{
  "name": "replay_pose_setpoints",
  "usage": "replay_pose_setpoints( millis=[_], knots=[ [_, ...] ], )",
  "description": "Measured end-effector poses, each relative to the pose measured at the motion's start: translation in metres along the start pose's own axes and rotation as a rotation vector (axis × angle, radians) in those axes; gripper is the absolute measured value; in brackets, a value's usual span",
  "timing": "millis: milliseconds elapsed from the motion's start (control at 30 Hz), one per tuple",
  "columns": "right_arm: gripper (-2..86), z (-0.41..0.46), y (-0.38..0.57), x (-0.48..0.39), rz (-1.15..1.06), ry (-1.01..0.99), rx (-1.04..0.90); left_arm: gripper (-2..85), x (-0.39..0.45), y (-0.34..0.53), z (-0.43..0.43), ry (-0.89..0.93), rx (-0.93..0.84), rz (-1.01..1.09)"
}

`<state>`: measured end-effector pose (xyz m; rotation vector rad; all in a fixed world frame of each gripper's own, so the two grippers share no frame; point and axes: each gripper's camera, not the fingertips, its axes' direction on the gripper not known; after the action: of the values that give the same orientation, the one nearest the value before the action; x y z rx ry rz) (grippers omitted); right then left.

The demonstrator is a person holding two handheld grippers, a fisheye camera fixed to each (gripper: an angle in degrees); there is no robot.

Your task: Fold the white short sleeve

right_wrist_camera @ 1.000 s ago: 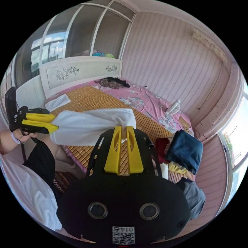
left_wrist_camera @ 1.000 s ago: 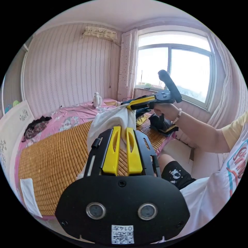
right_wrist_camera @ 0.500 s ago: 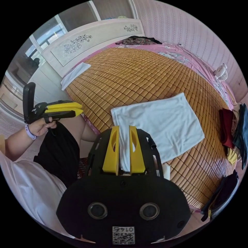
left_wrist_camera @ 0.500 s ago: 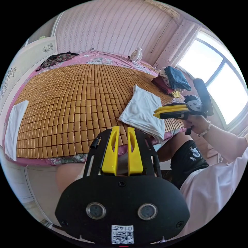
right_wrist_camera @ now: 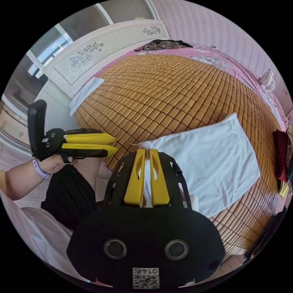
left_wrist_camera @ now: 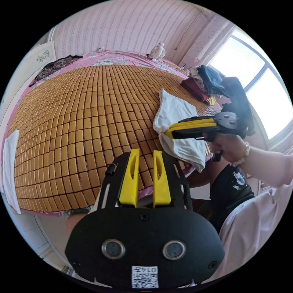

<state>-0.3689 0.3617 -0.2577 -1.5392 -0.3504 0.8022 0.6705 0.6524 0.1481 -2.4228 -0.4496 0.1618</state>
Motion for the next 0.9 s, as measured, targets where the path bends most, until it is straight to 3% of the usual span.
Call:
replay_pose_setpoints(
  millis=[200, 533, 633, 767, 900],
  knots=[
    [1.6, -0.070, 0.088, 0.063, 0.160, -0.146, 0.202, 8.5, 0.011, -0.023, 0.031, 0.025, -0.017, 0.078],
    [1.0, -0.082, 0.171, 0.107, 0.303, -0.252, 0.283, 10.2, 0.066, -0.041, 0.038, 0.206, 0.051, 0.331],
    [1.0, -0.079, 0.178, 0.106, 0.299, -0.290, 0.295, 11.2, 0.093, -0.049, 0.044, 0.177, 0.065, 0.427],
    [1.0, -0.084, 0.187, 0.107, 0.323, -0.239, 0.292, 11.9, 0.081, -0.063, 0.073, 0.019, -0.061, 0.305],
    [1.0, -0.111, 0.214, 0.115, 0.397, -0.189, 0.345, 11.9, 0.052, -0.062, 0.069, -0.025, -0.009, 0.151]
  ],
)
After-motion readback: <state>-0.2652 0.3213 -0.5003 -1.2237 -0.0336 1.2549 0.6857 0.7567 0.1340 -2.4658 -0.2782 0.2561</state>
